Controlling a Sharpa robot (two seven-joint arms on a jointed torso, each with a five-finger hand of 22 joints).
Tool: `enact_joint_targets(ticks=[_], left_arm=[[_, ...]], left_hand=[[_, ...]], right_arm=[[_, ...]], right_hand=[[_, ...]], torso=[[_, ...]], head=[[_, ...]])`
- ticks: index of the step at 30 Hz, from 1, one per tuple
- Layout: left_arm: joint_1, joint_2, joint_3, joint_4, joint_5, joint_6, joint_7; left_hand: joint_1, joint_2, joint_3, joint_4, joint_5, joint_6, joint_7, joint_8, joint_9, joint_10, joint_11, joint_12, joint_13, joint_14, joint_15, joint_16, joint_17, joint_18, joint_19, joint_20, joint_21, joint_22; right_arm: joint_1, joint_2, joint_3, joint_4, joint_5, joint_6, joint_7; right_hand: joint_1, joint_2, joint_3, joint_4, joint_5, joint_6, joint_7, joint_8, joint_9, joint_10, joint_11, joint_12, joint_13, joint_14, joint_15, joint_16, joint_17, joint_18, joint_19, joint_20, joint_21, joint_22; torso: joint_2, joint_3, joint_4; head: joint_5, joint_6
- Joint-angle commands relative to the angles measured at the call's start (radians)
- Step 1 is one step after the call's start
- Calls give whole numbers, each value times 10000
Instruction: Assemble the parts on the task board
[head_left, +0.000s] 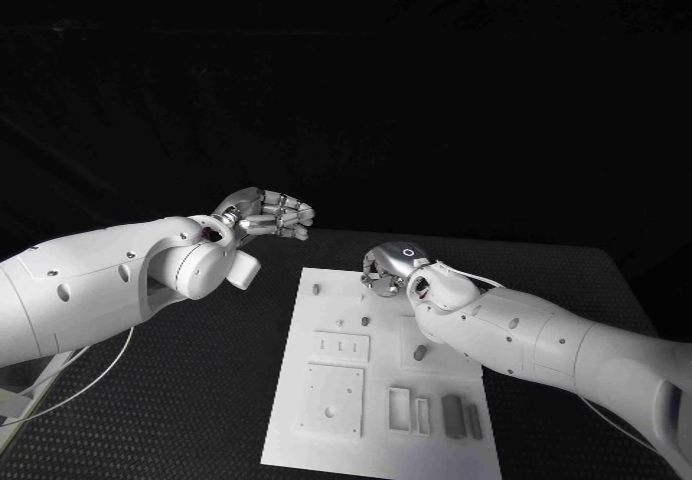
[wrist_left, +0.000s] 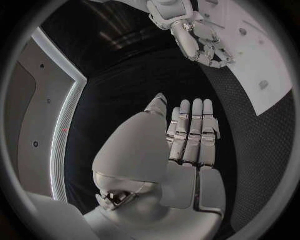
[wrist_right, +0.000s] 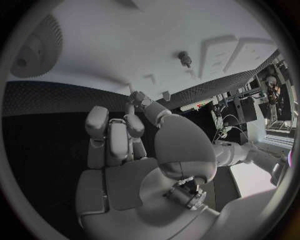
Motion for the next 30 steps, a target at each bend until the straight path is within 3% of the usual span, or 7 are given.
enact_joint_targets(ticks=[1,10,16,30], left_arm=[[25,7,6,36,-65,45,119],[26,15,5,9,-65,49,116],[26,19,5,21,-65,46,116],[26,14,5,14,-65,44,112]], left_hand=[[-73,-43,10,-6,-44,57,104,-38,15,-77,2,-56,11,72,17,-41,15,182,40,-3,-68,-11],[-73,-47,12,-6,-46,59,105,-43,18,-76,2,-58,15,75,17,-50,24,181,44,-3,-74,-13],[-75,-47,14,-5,-47,60,105,-47,21,-76,3,-60,17,77,17,-57,30,180,47,-3,-79,-14],[-78,-51,16,-5,-49,62,105,-54,25,-77,3,-64,22,80,17,-70,42,179,52,-4,-89,-17]], right_arm=[[1,-1,-2,-43,46,56,16],[3,-83,-2,-30,129,98,32],[0,-33,-2,-4,213,188,77],[-1,3,-2,-24,270,342,5]], right_hand=[[72,-2,78,-10,67,315,82,3,14,53,18,-56,5,-37,-63,51,-11,1199,53,5,39,154],[66,-3,84,-11,67,312,83,-3,15,58,19,-59,9,-38,-61,51,-18,1199,53,4,38,153],[60,0,89,-10,67,309,85,-7,15,56,20,-67,4,-40,-60,50,-24,1199,54,4,38,152],[40,1,97,-9,67,293,89,-22,15,44,25,-93,-14,-52,-57,43,-50,1199,51,6,35,149]], torso=[[9,0,-1],[17,-1,-40],[20,17,-8],[2,-6,-13]], head=[[12,-27],[30,-86],[18,-114],[23,-142]])
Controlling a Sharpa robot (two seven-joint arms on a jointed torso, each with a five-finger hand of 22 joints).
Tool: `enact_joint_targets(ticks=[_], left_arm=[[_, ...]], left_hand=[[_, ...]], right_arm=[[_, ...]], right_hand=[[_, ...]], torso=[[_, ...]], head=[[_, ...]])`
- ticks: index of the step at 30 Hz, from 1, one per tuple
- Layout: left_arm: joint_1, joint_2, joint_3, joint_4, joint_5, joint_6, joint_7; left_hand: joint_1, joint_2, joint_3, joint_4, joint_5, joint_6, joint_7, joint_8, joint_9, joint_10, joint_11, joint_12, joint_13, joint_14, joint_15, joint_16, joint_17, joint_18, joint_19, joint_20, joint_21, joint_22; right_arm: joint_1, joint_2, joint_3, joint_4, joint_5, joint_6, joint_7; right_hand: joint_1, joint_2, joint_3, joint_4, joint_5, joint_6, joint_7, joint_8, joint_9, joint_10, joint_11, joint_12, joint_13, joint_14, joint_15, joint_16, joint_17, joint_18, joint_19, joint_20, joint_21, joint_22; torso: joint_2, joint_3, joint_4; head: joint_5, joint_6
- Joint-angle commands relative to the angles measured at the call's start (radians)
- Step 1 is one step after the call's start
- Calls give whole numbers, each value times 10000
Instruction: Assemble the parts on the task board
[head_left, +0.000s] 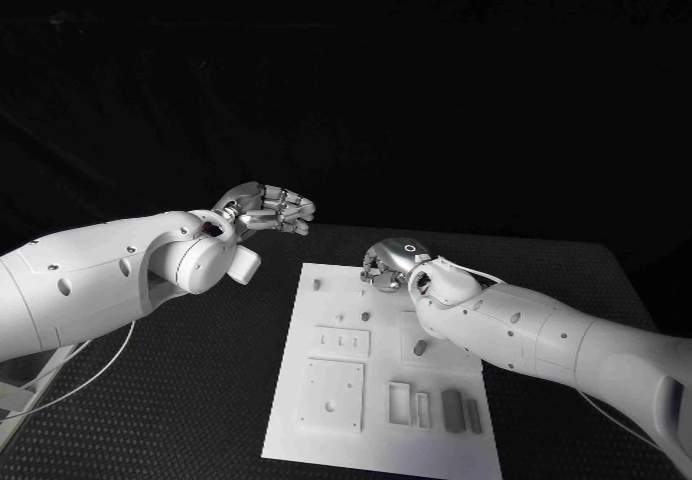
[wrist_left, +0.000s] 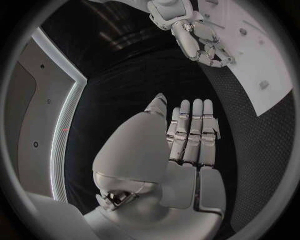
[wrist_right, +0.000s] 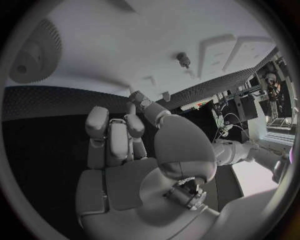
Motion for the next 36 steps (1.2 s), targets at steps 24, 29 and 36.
enact_joint_targets(ticks=[24,29,36], left_arm=[[23,4,4,20,-57,40,108],[23,-7,4,11,-57,38,107],[31,-85,4,-74,-57,74,212]], left_hand=[[-84,-56,19,-4,-52,64,105,-67,19,-78,4,-70,23,86,16,-56,33,177,61,-4,-65,-19],[-85,-56,20,-4,-53,64,106,-69,20,-78,4,-71,25,87,16,-60,36,177,63,-5,-67,-19],[-86,-66,19,-6,-54,63,106,-74,22,-81,5,-75,26,88,17,-67,42,176,64,-5,-73,-21]], right_arm=[[-2,1,-1,-75,273,102,-45],[-1,-46,-2,-78,469,-62,-39],[125,-671,2,502,792,-370,-23]], right_hand=[[-15,-30,94,17,66,25,240,-95,5,-106,50,-219,-175,-75,-15,8,-103,1158,16,1,20,141],[-110,-289,61,21,59,-783,497,-584,-172,-244,296,-494,-425,-123,198,-31,-229,1158,-2,-7,-8,124],[-57,-428,74,15,64,-983,613,-713,-217,-253,408,-536,-423,-163,312,-60,-322,1158,-9,-27,-34,112]], torso=[[5,-2,-11],[1,-8,-2],[-25,-15,-39]], head=[[-14,-14],[-29,-9],[-79,95]])
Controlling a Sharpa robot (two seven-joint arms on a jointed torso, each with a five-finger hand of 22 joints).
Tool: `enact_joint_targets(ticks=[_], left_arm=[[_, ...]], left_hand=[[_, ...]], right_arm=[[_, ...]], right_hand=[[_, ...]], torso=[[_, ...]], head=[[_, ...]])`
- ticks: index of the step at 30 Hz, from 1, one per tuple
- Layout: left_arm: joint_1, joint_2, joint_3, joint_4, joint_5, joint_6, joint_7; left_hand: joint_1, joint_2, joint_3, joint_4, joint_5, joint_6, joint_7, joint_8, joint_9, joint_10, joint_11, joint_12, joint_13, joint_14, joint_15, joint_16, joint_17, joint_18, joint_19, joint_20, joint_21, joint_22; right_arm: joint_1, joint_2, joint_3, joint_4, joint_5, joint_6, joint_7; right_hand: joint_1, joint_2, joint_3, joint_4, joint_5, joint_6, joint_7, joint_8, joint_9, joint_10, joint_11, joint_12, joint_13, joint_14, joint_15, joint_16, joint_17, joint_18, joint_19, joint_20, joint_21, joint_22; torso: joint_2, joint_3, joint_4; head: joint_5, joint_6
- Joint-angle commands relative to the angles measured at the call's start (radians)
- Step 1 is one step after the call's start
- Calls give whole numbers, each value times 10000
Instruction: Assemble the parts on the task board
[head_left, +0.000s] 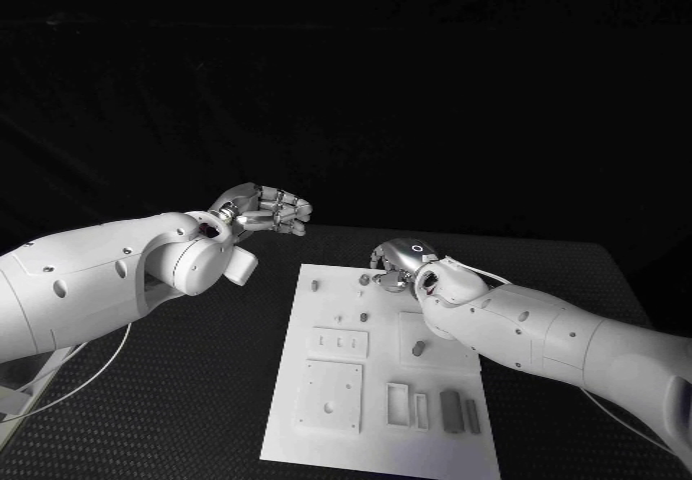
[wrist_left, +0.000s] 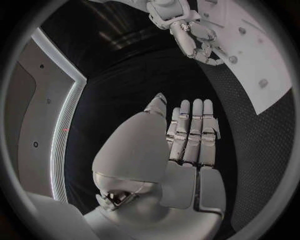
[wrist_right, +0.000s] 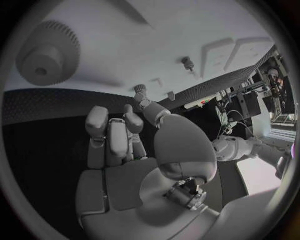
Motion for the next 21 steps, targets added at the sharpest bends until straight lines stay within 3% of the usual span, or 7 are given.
enact_joint_targets(ticks=[1,8,12,17,21], left_arm=[[35,-74,5,-42,-54,172,262],[34,-175,5,-174,-54,362,446],[32,-180,2,-234,-54,380,447],[29,-160,-5,-318,-54,412,440],[25,-142,-7,-350,-54,426,441]], left_hand=[[-52,-38,14,-4,-57,61,108,-37,18,-86,8,-41,10,60,-10,-70,16,175,65,-3,-37,-17],[-245,-213,16,7,-118,-63,140,-167,16,-248,91,-204,-16,94,-12,-158,101,169,113,-7,-94,-28],[-268,-231,22,8,-127,-66,147,-176,20,-251,95,-220,-16,99,-12,-169,113,169,119,-8,-102,-29],[-271,-230,36,4,-131,-66,153,-181,23,-249,96,-230,-14,106,-15,-176,122,171,127,-12,-106,-29],[-268,-225,49,2,-132,-61,158,-183,27,-244,95,-235,-13,111,-17,-181,129,173,131,-14,-109,-29]], right_arm=[[164,-442,8,525,559,-312,72],[742,-1791,35,1692,2030,461,1113],[909,-2449,43,2099,2118,761,1245],[1003,-2844,45,2217,1541,1859,1110],[993,-2739,41,1979,1223,2314,961]], right_hand=[[-5,-177,35,-17,63,-134,47,-77,-29,0,103,-67,-5,-10,99,-59,-18,1157,27,-64,-34,110],[-449,-652,-307,-2,63,-553,171,-315,-115,-114,215,-100,24,-111,202,-134,-189,1157,-47,-30,-88,99],[-455,-840,-551,-31,60,-815,283,-443,-136,-603,337,-304,24,-859,318,-706,-1094,1157,-441,37,-369,35],[-395,-1026,-822,-15,61,-803,287,-419,-93,-710,333,-295,53,-824,319,-650,-953,1157,-502,105,-418,31],[-449,-1061,-929,-4,62,-788,280,-406,-76,-689,324,-243,80,-736,312,-558,-840,1157,-458,115,-397,38]], torso=[[-28,-11,-40],[-81,5,-176],[-135,19,-252],[-175,53,-349],[-193,74,-383]], head=[[-38,101],[-68,257],[-79,290],[-72,308],[-85,315]])
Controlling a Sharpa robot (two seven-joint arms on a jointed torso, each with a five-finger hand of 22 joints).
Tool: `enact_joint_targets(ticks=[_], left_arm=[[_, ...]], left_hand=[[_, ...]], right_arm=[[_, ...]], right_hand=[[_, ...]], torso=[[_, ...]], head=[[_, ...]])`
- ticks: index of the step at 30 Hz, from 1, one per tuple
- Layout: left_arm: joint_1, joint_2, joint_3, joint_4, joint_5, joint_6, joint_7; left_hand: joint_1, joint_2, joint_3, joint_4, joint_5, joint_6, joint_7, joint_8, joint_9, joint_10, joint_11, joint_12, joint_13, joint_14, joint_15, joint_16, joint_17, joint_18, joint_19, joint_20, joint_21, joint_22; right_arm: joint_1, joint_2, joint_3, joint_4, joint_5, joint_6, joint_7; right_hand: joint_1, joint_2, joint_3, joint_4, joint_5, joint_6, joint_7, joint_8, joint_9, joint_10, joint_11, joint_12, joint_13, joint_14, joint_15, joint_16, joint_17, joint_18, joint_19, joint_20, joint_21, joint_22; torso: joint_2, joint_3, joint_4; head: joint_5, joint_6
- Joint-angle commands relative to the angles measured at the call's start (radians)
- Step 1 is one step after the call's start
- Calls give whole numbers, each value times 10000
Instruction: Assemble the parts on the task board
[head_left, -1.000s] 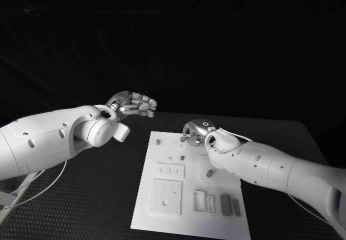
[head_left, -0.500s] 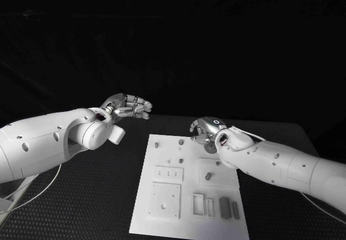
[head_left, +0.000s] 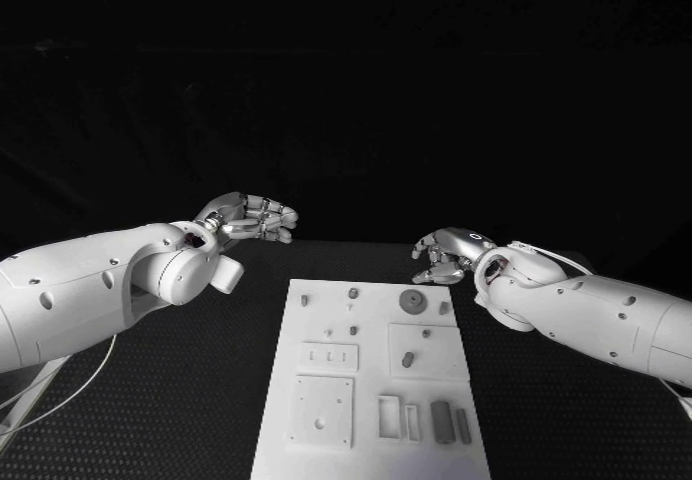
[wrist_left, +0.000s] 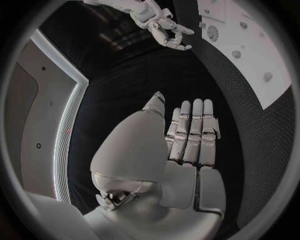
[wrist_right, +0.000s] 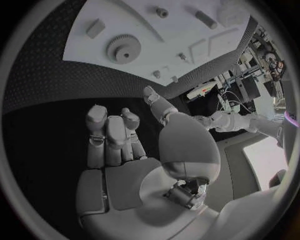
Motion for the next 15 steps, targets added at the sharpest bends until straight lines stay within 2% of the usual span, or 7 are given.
enact_joint_targets(ticks=[1,2,5,6,7,11,15], left_arm=[[14,38,1,-38,-52,229,188],[13,47,1,-49,-52,233,179],[12,63,-1,-77,-52,240,153],[12,68,-1,-87,-54,248,151],[10,70,-2,-93,-55,258,154],[7,83,-4,-140,-55,263,159],[-3,150,-7,-189,-56,286,157]], left_hand=[[-56,-13,52,1,-61,-61,159,-29,16,-80,2,-48,-10,68,11,-62,14,174,57,-13,-70,-12],[-55,-11,55,1,-60,-60,160,-30,17,-79,2,-49,-10,69,10,-63,16,174,58,-14,-71,-12],[-47,1,71,-2,-59,-58,163,-33,20,-78,1,-57,-9,75,8,-68,24,176,63,-16,-75,-12],[-44,1,75,-3,-58,-59,164,-34,21,-79,2,-60,-9,75,7,-70,25,176,64,-16,-76,-12],[-42,0,78,-4,-58,-61,166,-36,21,-80,2,-63,-9,76,7,-72,27,176,64,-17,-77,-12],[-36,0,86,-5,-58,-63,168,-41,23,-81,4,-70,-9,78,7,-78,33,176,66,-17,-81,-13],[-36,0,90,-4,-58,-62,169,-43,24,-79,5,-73,-8,79,7,-81,36,175,67,-16,-84,-13]], right_arm=[[-27,113,-1,-226,-465,1127,14],[-50,137,-2,-295,-467,1151,-5],[-157,196,-3,-402,-486,1099,8],[-193,221,-3,-416,-490,1091,13],[-227,238,-3,-418,-509,1092,21],[-369,380,-3,-494,-558,1113,37],[-467,487,-3,-712,-635,1132,16]], right_hand=[[-23,-99,-90,-12,34,24,-4,1,12,16,-15,77,17,90,-1,83,69,1194,39,26,10,39],[-32,-102,-105,-11,34,13,-3,-4,12,20,-14,89,23,124,0,116,122,1194,48,26,14,40],[-93,-77,-181,5,27,-18,8,-19,20,174,-4,285,115,539,14,477,693,1194,209,-6,107,65],[-121,-82,-199,15,35,-27,13,-24,21,222,4,340,141,628,16,552,806,1194,259,-21,137,73],[-145,-80,-208,17,38,-46,22,-34,22,276,11,403,178,700,24,615,889,1194,309,-41,164,81],[-202,-73,-209,22,35,-76,40,-51,27,644,29,784,591,847,43,748,1077,1194,407,-89,217,96],[-213,-36,-193,22,35,-73,47,-49,33,738,38,885,699,896,54,797,1148,1194,438,-110,231,101]], torso=[[-29,38,-81],[-29,49,-89],[-11,51,-58],[-11,41,-49],[-10,52,-55],[-14,43,-47],[-1,34,-7]], head=[[19,9],[32,6],[27,41],[4,35],[-1,33],[22,-1],[-27,-8]])
